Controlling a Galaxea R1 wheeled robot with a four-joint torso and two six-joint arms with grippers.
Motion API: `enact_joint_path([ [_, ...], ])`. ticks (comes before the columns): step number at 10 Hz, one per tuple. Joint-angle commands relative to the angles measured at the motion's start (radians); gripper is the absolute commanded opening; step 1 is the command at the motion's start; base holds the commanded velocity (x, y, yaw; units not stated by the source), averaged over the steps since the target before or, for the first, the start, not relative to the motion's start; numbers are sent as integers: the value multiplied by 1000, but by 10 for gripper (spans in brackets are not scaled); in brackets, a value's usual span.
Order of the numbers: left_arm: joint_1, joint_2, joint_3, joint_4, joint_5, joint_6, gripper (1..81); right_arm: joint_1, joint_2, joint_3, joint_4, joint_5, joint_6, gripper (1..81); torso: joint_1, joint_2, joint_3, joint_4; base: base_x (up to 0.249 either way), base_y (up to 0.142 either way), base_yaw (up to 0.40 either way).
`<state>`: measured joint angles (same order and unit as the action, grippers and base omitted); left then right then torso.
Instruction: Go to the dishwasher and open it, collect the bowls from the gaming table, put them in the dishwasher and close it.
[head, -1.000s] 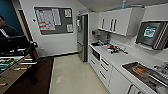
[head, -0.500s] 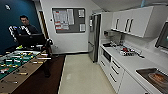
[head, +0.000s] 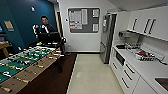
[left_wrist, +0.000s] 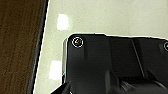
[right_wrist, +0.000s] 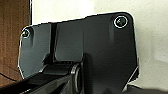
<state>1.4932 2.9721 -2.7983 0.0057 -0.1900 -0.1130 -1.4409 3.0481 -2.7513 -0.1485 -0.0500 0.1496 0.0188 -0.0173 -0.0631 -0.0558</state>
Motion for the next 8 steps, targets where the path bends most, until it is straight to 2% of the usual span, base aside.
enact_joint_path([
  [1, -44, -11, -10, 0, 44, -2, 811, 47, 17, -2, 9, -50, -5, 811, 0, 0, 0, 0, 0, 0, 361],
  [8, -46, -10, -10, -1, 44, -2, 811, 47, 16, -4, 12, -51, -4, 811, 0, 0, 0, 0, 0, 0, 360],
])
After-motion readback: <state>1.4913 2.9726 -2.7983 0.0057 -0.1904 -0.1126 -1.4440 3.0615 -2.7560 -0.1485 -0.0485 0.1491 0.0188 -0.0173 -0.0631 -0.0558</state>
